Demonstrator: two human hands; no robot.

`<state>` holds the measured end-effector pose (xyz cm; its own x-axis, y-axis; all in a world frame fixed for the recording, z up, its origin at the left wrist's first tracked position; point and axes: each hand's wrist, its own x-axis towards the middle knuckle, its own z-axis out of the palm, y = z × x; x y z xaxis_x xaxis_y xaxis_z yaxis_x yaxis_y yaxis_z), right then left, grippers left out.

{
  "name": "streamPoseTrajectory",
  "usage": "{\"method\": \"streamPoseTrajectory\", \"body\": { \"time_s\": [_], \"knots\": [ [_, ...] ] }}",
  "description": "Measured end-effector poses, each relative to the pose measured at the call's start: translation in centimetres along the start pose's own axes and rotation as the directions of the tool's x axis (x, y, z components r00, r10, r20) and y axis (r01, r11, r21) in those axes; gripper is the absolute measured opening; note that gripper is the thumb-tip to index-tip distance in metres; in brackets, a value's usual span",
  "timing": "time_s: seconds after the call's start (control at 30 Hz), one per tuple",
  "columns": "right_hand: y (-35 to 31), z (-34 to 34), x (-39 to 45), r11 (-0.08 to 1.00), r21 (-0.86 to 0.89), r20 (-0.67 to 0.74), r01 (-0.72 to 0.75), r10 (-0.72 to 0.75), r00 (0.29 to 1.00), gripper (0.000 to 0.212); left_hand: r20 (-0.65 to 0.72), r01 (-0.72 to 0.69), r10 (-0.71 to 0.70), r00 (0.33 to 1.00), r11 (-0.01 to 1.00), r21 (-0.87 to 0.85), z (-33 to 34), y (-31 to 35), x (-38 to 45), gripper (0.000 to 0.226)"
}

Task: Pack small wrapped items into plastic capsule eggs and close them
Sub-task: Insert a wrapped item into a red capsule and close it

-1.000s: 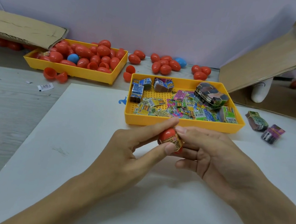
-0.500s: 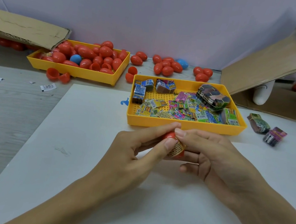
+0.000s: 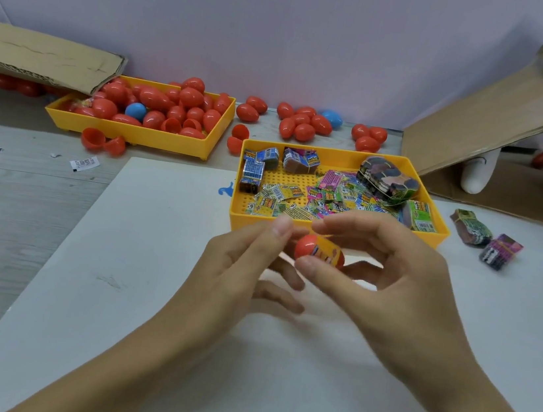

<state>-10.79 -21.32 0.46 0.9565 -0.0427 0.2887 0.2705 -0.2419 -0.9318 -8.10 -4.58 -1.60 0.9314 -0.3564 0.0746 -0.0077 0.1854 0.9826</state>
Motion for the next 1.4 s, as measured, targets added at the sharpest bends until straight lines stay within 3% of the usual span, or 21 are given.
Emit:
{"method": "streamPoseTrajectory", "body": {
  "time_s": [0.1, 0.17, 0.3, 0.37, 0.43, 0.5, 0.6, 0.67, 0.73, 0.8, 0.9, 1.03, 1.07, 1.13, 1.2, 1.27, 1.3, 1.4],
  "knots": [
    [0.4, 0.4, -0.5, 0.966, -0.144, 0.060, 0.214, -0.208, 0.976, 0.050, 0.018, 0.033, -0.032, 0.999, 0.997, -0.067, 0.2, -0.2, 0.0, 0.025],
    [0.4, 0.1, -0.3, 0.963, -0.168, 0.077, 0.209, -0.199, 0.977, 0.055, -0.026, -0.023, 0.022, 0.999, 0.997, -0.069, 0.0, -0.2, 0.0, 0.017],
    [-0.2, -0.4, 0.5, 0.973, 0.142, 0.113, -0.181, 0.166, 0.980, 0.039, -0.065, -0.182, 0.185, 0.981, 0.982, 0.042, -0.4, 0.1, 0.1, 0.038],
    [-0.2, -0.4, 0.6, 0.950, 0.175, 0.189, -0.257, 0.224, 0.956, 0.032, 0.000, -0.267, 0.269, 0.963, 0.957, 0.116, -0.4, 0.3, 0.0, 0.048],
    [-0.1, -0.3, 0.5, 0.964, 0.179, 0.183, -0.199, 0.166, 0.969, 0.026, 0.055, -0.304, 0.299, 0.953, 0.941, 0.150, -0.3, 0.4, -0.1, 0.058],
    [0.0, -0.4, 0.4, 0.977, 0.186, 0.132, -0.104, 0.080, 0.988, 0.017, 0.019, -0.261, 0.261, 0.965, 0.961, 0.093, -0.3, 0.4, 0.0, 0.062],
    [0.3, -0.4, 0.1, 0.999, 0.033, 0.078, 0.035, -0.038, 0.996, 0.027, -0.045, -0.091, 0.087, 0.995, 0.992, -0.087, -0.2, 0.7, 0.1, 0.044],
    [0.4, -0.1, -0.1, 0.994, -0.014, 0.108, 0.110, -0.107, 0.988, 0.034, -0.034, -0.050, 0.048, 0.998, 0.997, -0.063, -0.3, 0.5, 0.1, 0.040],
    [0.3, -0.1, -0.1, 0.992, 0.052, 0.150, 0.113, -0.119, 0.982, 0.039, -0.036, -0.093, 0.092, 0.995, 0.995, -0.031, -0.3, 0.4, 0.0, 0.030],
    [0.0, -0.3, 0.1, 0.986, 0.168, 0.135, 0.006, -0.029, 0.990, 0.040, -0.056, -0.146, 0.145, 0.988, 0.989, -0.012, -0.4, 0.6, 0.0, 0.025],
    [-0.6, -0.5, 0.4, 0.951, 0.279, 0.087, -0.136, 0.116, 0.989, 0.032, -0.063, -0.218, 0.221, 0.973, 0.975, 0.047, -0.6, 0.6, 0.0, 0.043],
    [-1.1, -0.1, -0.5, 0.966, 0.250, 0.027, -0.066, 0.061, 0.998, 0.024, -0.013, -0.291, 0.294, 0.956, 0.950, 0.112, -0.3, 0.2, -0.2, 0.071],
    [-1.2, -0.2, -0.6, 0.981, 0.195, -0.037, -0.009, 0.016, 0.999, 0.023, -0.024, -0.283, 0.287, 0.958, 0.953, 0.109, -0.2, 0.1, -0.2, 0.076],
    [-1.5, -0.9, -0.1, 0.960, -0.171, -0.186, 0.222, -0.253, 0.949, 0.023, -0.051, -0.250, 0.257, 0.965, 0.961, 0.118, -0.2, -0.2, -0.2, 0.082],
    [-2.1, -2.3, 1.1, 0.709, -0.593, -0.185, 0.383, -0.582, 0.792, 0.024, -0.066, -0.233, 0.244, 0.967, 0.962, 0.142, -0.1, -0.7, -0.2, 0.074],
    [-3.3, -5.2, 2.7, 0.531, -0.752, -0.163, 0.391, -0.724, 0.670, 0.024, -0.056, -0.236, 0.249, 0.967, 0.956, 0.175, 0.0, -1.3, 0.0, 0.068],
    [-4.2, -7.2, 3.6, 0.486, -0.791, -0.149, 0.371, -0.741, 0.654, 0.024, -0.047, -0.237, 0.250, 0.967, 0.952, 0.191, 0.0, -1.5, 0.1, 0.066],
    [-6.9, -13.1, 6.7, 0.467, -0.848, -0.108, 0.251, -0.616, 0.780, 0.028, -0.033, -0.229, 0.242, 0.970, 0.948, 0.220, 0.0, -1.9, 0.3, 0.064]
  ]
}}
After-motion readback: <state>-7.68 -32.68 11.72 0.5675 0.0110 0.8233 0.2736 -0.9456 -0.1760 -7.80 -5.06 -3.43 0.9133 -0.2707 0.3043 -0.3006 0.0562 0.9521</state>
